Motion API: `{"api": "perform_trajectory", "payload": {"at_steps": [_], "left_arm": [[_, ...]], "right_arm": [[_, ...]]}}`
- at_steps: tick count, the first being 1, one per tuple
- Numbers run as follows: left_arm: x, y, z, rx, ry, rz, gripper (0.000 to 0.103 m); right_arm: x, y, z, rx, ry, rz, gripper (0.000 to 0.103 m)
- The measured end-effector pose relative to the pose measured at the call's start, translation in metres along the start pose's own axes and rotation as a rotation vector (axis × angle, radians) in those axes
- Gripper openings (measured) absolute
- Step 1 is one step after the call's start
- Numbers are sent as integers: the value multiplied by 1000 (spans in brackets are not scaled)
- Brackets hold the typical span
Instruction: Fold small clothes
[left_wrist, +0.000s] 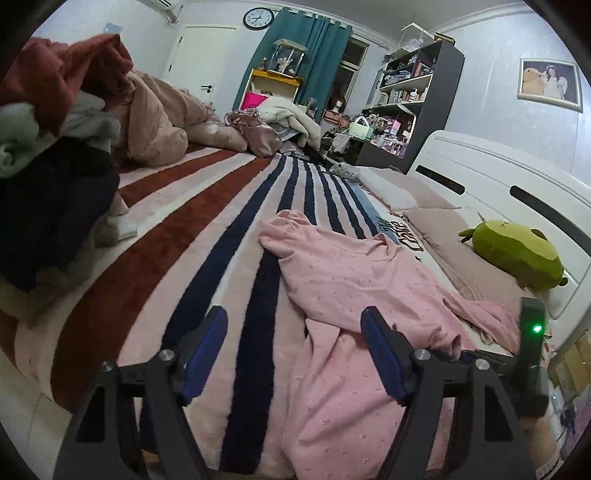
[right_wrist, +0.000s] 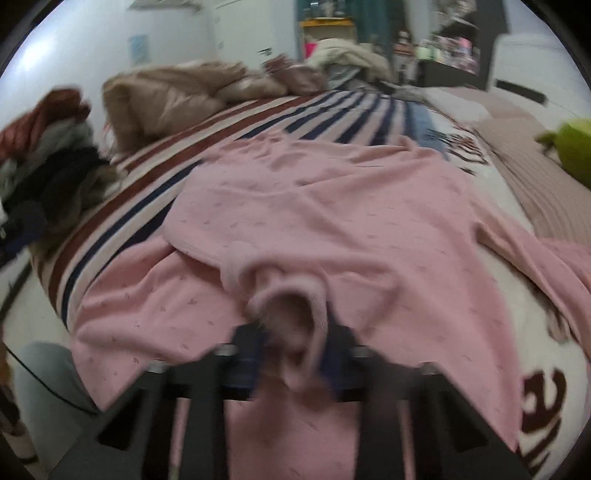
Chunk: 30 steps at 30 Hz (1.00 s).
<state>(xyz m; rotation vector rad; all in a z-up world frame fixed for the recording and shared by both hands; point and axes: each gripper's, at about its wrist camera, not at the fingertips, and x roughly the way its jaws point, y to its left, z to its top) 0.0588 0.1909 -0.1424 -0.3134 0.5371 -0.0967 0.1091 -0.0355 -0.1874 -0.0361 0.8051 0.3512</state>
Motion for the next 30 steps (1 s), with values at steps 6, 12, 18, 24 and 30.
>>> {"api": "perform_trajectory", "payload": {"at_steps": [6,12,18,24,30], "left_arm": [[9,-1,1,-20,4,-63,71],[18,-4,1,-18,17,-90,72],[21,-3,1,-15,20,-78,75],[21,-2,-4,-20,24,-79,77],[27,-1,-7,-16,43,-90,77]], "right_arm": [[-44,-45,-27,172,-17,-53,7],[-70,-59,-37,179,-13,-139,17],[-65,-2,-2,60,-97,5,63],[1,36,-1,4,71,30,81],[-3,8,-8,122,38,-19,28]]}}
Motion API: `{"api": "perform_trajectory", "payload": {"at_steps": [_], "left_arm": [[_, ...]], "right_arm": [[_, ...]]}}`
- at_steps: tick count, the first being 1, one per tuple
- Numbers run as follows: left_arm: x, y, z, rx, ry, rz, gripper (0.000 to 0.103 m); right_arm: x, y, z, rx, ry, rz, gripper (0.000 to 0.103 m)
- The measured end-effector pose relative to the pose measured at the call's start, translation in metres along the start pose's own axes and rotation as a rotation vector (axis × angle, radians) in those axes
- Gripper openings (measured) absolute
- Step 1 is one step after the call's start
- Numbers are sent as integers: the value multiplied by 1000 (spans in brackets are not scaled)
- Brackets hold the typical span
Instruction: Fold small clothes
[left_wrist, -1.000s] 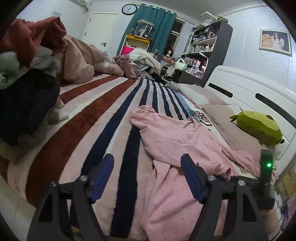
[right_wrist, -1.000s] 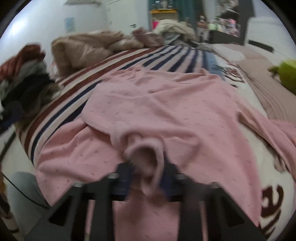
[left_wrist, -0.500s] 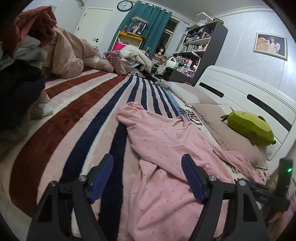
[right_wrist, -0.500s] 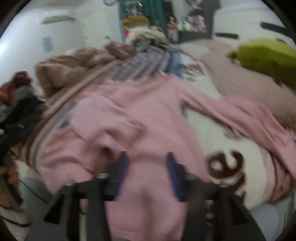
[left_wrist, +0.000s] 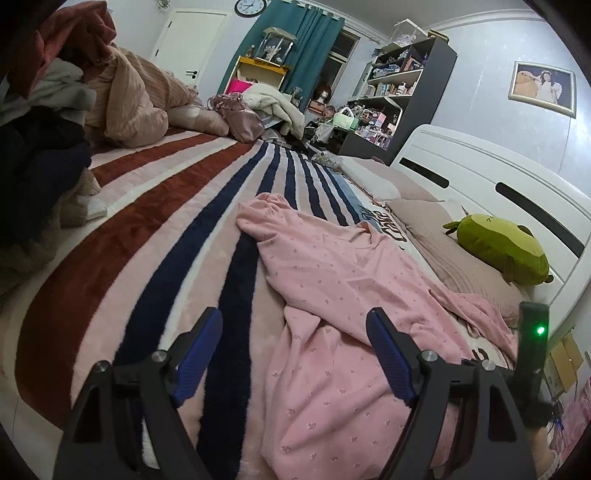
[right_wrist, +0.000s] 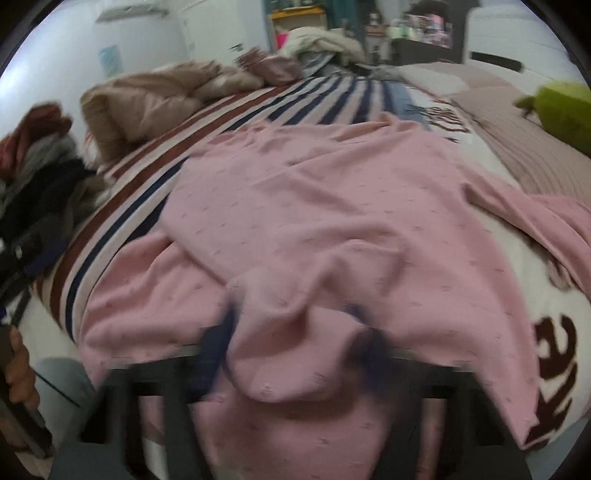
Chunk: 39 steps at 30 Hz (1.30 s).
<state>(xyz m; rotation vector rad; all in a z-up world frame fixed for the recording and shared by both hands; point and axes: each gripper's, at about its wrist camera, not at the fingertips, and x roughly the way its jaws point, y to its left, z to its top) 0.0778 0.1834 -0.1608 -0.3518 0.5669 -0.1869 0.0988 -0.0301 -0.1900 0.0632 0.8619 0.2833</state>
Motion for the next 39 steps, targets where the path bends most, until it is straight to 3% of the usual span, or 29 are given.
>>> {"api": "perform_trajectory", "payload": {"at_steps": [1,4,6,9,12,13,17,18,20,22,24,25,28,29,32,35,39], "left_arm": [[1,0,1,0,0,-2,77],[1,-1,1,-1,-4,-9,77],[0,-1,1,-4,-8,-12,77],[2,0,2,-7,-7,-18,77],[2,-1,1,-1,-4,-13,77],[2,-1,1,-1,-4,-11,77],[2,-2,2,-1,-4,-9,77],[2,-2,2,-2,-4,-11,77],[3,-1,2,-5,0,-16,78],[5,-2,1,-5,7,-11,78],[8,-3,1,2,13,-1,78],[10,-3,0,7,18,11,78],[18,-2,-3,13,42,37,78],[21,-1,-4,12,53,44,78],[28,-1,-6,26,84,73,78],[35,-4,-7,40,105,84,78],[55,-15,-6,91,158,79,77]], "right_arm": [[-5,-9,0,31,-7,8,14],[-26,-48,-3,165,-38,29,11],[-38,-67,-7,205,-46,-12,11],[-43,-85,-14,216,8,-77,11],[-47,-99,-20,284,39,-20,23],[-52,-101,-20,281,29,-33,32],[-79,-106,-5,207,-93,-216,41],[-82,-108,0,210,-112,-197,43],[-77,-112,10,216,-91,-119,67],[-54,-106,17,188,11,-39,70],[-37,-98,15,166,51,2,70],[-30,-93,12,152,71,9,67],[-19,-88,1,112,78,-85,18],[-23,-91,0,117,57,-86,13],[-46,-104,-1,162,-17,-43,9],[-71,-113,-2,171,-88,-54,9],[-85,-125,-2,194,-118,-14,7]]}}
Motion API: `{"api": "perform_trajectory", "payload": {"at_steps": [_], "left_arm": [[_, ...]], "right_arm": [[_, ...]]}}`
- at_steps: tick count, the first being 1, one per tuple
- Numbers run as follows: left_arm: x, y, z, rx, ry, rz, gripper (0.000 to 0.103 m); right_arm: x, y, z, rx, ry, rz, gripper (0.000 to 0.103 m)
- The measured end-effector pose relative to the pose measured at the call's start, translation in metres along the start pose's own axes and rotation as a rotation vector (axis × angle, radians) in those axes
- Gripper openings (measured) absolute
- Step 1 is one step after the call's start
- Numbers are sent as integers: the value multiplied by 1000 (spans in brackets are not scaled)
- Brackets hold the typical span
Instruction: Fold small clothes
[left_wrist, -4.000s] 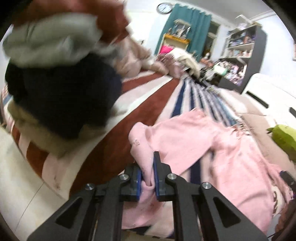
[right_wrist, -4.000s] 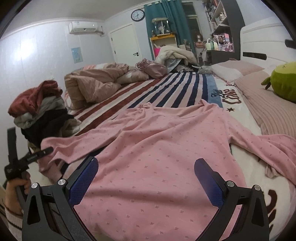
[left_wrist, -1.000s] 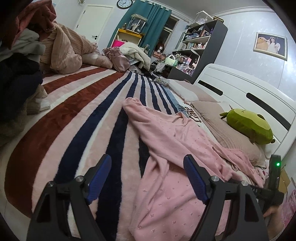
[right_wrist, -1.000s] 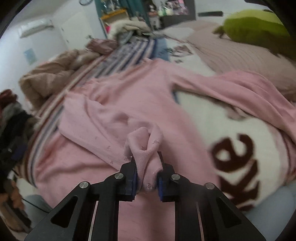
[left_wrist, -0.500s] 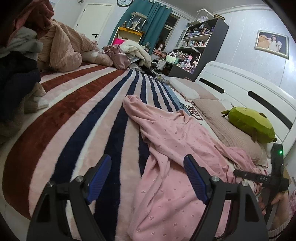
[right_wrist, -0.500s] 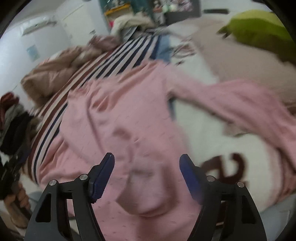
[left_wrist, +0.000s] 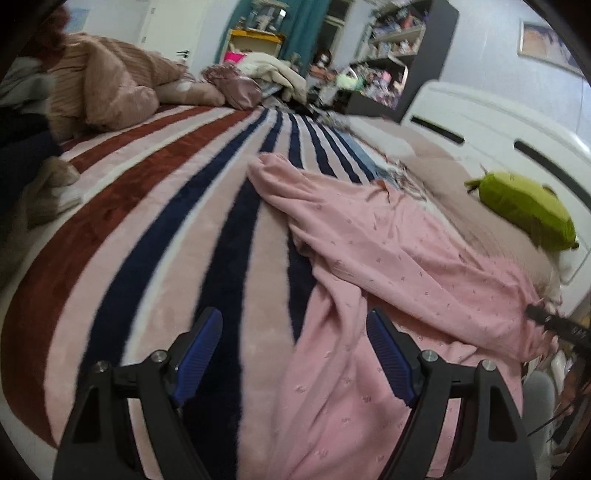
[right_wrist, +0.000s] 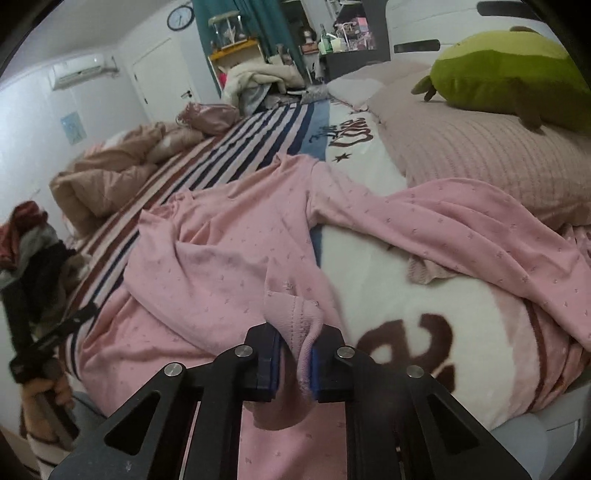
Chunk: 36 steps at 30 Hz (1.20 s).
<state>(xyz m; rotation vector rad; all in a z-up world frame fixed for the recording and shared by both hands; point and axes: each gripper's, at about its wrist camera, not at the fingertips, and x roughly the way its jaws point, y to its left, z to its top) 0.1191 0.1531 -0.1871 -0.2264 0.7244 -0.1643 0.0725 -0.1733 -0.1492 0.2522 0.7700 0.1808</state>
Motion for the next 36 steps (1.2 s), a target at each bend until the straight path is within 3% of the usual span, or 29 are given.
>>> {"api": "perform_trajectory", "payload": {"at_steps": [4,7,9,11,13,16,18,20,22,24,25,29,36], "left_arm": [[34,-17,11,83,101,-3,69],[55,-25,18,123,154,67,54],[59,-28,22,129,161,100,49],[59,-32,24,141,162,119,34],[58,-33,25,146,152,149,26],[52,-26,27,82,114,142,22],[51,-23,28,58,114,112,22],[54,-26,28,88,126,123,23],[58,-29,30,98,137,130,23],[60,-29,32,86,135,129,23],[60,-27,32,80,128,136,23],[62,-23,32,82,117,177,21],[63,-12,31,43,112,165,23]], "right_arm": [[-4,-9,1,23,-14,87,7],[1,-12,4,13,-1,150,7],[3,-16,4,-1,-1,144,7],[7,-25,-1,14,21,162,7],[10,-34,-6,38,43,175,7],[18,-43,-15,56,93,253,8],[26,-42,-19,56,130,319,16],[32,-36,-19,31,144,324,39],[40,-29,-19,-7,158,294,44],[49,-21,-20,-47,176,236,34],[51,-18,-20,-69,168,198,4],[37,-13,-17,-147,84,94,4],[-4,-44,-3,-87,-15,3,4]]}}
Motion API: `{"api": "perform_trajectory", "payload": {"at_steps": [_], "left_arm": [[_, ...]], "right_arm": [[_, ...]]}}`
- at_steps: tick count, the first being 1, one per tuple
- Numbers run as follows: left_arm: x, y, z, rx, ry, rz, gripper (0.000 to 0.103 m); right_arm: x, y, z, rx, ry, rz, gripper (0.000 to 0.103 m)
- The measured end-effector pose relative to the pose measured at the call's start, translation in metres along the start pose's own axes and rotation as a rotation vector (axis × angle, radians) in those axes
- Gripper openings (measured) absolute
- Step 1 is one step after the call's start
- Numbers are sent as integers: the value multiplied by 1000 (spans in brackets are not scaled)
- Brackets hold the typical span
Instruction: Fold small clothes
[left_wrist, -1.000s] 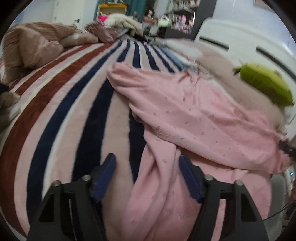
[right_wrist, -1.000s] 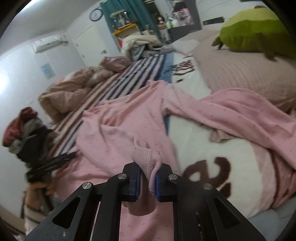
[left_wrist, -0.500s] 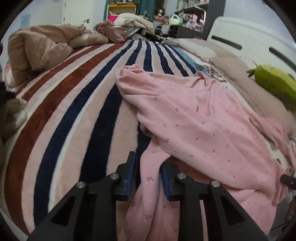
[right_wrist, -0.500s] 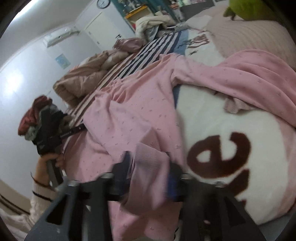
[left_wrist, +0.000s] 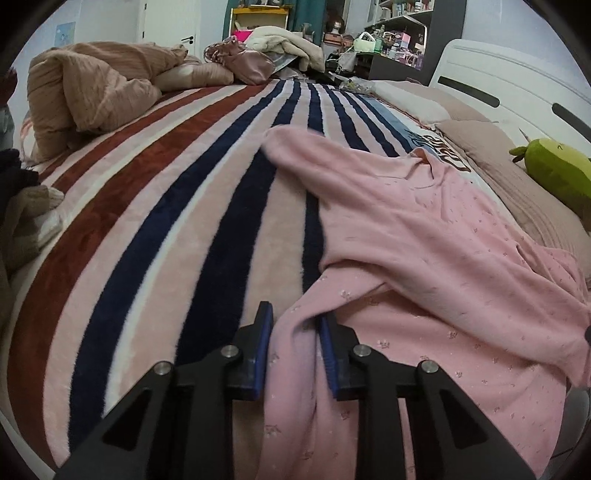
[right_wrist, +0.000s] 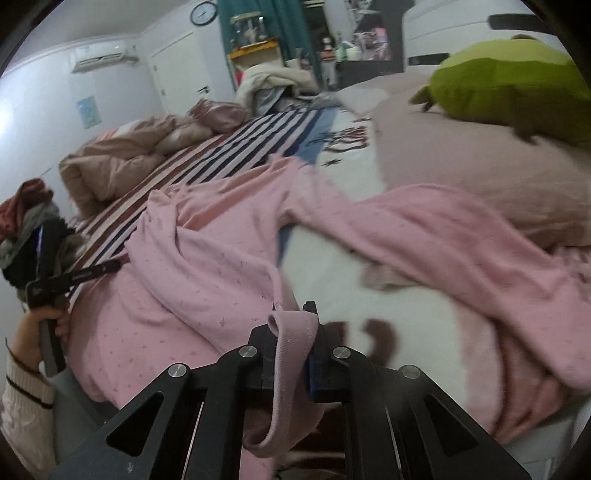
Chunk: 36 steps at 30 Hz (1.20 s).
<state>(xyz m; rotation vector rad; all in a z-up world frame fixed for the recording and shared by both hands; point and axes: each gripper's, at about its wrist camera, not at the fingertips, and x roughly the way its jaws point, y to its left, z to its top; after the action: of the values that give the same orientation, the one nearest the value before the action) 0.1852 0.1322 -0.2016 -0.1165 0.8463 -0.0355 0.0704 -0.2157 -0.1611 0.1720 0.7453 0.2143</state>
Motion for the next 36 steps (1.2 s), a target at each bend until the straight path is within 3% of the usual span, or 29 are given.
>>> {"api": "perform_trajectory", "payload": {"at_steps": [3,5,8,11,16,21,23,26,27,30,32,36], "left_arm": [[-1,-1,0,-6,0,17,27],[-4,-6,0,2,-5,18,39],[-6,-21,1,74,18,-67,62],[-4,-40,8,169,27,-50,62],[24,-54,31,216,88,5,62],[26,-46,46,133,42,-42,60],[26,-40,53,117,14,19,37],[31,-24,58,117,18,85,19],[32,-18,59,118,15,109,18],[33,-2,58,99,4,174,18],[35,8,56,68,21,151,32],[25,13,46,71,23,128,42]], "right_arm": [[-11,-11,-3,38,19,36,4],[-12,-14,-7,61,48,84,4],[-11,-12,-12,71,65,119,4],[-13,-7,-10,74,47,142,4],[-22,1,2,74,3,209,4],[-25,11,12,48,-16,243,4],[-24,15,14,52,-18,265,4],[-21,19,16,72,-15,326,4],[-19,22,17,78,-11,350,4],[-7,34,14,79,20,385,4],[3,39,7,61,54,337,4],[25,29,-18,109,160,308,4]]}}
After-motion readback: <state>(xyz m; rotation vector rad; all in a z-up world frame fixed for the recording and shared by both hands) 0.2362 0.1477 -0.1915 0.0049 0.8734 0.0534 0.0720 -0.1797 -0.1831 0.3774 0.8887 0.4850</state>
